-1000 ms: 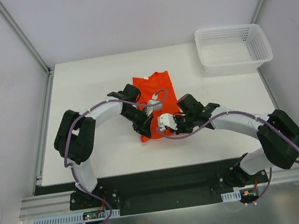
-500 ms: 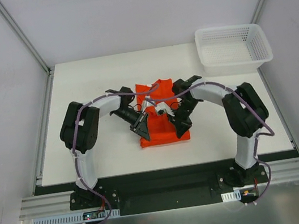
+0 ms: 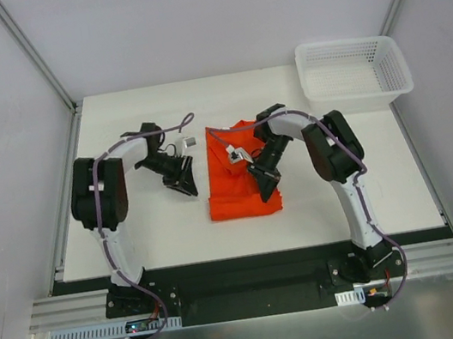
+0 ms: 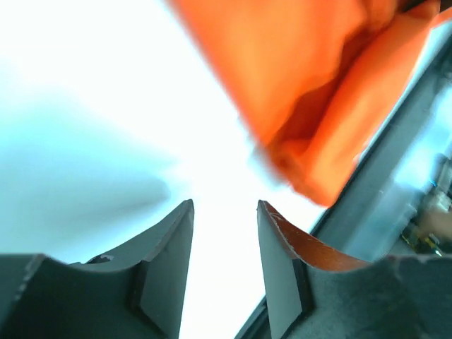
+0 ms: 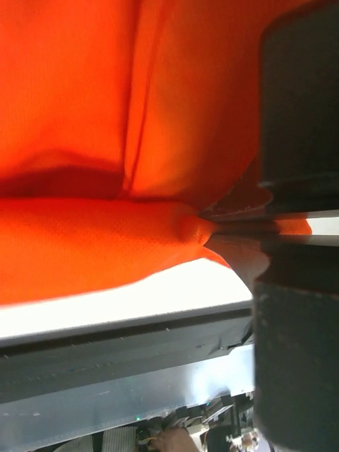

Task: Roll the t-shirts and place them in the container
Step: Roll the T-shirt to the center of the board.

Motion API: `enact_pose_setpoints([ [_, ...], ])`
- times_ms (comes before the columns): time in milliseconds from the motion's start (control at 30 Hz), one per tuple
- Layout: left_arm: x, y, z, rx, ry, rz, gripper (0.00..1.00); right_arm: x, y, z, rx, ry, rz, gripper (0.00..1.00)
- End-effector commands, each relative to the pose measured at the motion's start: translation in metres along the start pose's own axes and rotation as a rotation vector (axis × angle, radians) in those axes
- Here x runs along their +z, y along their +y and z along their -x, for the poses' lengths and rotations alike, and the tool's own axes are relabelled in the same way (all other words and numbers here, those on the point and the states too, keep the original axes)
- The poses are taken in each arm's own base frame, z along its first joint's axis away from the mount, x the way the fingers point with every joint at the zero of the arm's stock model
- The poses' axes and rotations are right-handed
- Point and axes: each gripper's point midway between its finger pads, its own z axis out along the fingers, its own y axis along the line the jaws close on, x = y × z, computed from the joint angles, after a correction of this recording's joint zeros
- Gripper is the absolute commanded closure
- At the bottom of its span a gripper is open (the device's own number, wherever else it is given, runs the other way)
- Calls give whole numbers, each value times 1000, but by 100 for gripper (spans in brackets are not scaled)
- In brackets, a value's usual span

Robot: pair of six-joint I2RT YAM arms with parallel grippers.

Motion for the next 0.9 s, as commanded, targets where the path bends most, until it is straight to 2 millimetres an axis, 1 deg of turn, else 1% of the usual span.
enact_pose_setpoints([
  [0, -48, 4, -6, 97, -97, 232, 59, -8, 28, -1, 206, 56, 153, 95],
  [67, -56, 2, -5, 193, -134, 279, 55, -4, 21, -3, 270, 81, 158, 95],
  [100, -59, -5, -12, 262, -135, 341, 54, -6, 17, -1, 280, 89, 142, 95],
  [133, -60, -7, -14, 349, -136, 377, 53, -5, 14, -2, 300, 98, 138, 95],
  [167, -70, -21, -2, 479, -197, 434, 53, -2, 11, -4, 350, 114, 146, 95],
  [200, -57, -24, -15, 554, -159, 466, 52, -4, 7, -1, 348, 114, 135, 95],
  [233, -55, -31, -11, 675, -166, 493, 51, -3, 6, -1, 359, 116, 143, 95],
  [267, -61, -47, -1, 797, -234, 522, 49, -3, 6, -1, 370, 122, 152, 95],
  [300, -50, -48, -9, 855, -226, 520, 47, -3, 6, -1, 371, 121, 153, 95],
  [333, -40, -61, -10, 969, -216, 514, 46, -3, 5, -1, 372, 122, 151, 95],
  [367, -39, -69, -9, 1036, -233, 518, 45, -3, 5, -1, 377, 124, 152, 95],
  [400, -31, -72, -9, 1091, -241, 521, 45, -3, 4, -2, 386, 126, 152, 95],
  [433, -22, -78, -11, 1160, -228, 505, 45, -2, 3, -1, 387, 128, 151, 95],
  [533, -5, -84, -9, 1260, -217, 489, 45, -2, 2, -2, 408, 132, 156, 95],
  [600, 5, -84, -11, 1280, -198, 464, 45, -3, 1, -1, 407, 130, 155, 95],
  [633, 9, -87, -11, 1301, -198, 450, 46, -2, 1, -1, 410, 131, 156, 94],
  [667, 18, -89, -15, 1319, -180, 421, 46, -2, 0, -1, 412, 131, 156, 94],
  [733, 27, -91, -19, 1351, -159, 397, 46, -2, -1, -1, 419, 133, 154, 94],
  [767, 35, -90, -25, 1361, -132, 373, 47, -2, -2, -1, 421, 133, 154, 94],
  [833, 41, -88, -28, 1375, -106, 364, 47, -2, -2, -1, 422, 135, 153, 94],
  [867, 47, -83, -31, 1372, -80, 358, 48, -2, -1, 0, 422, 134, 155, 93],
])
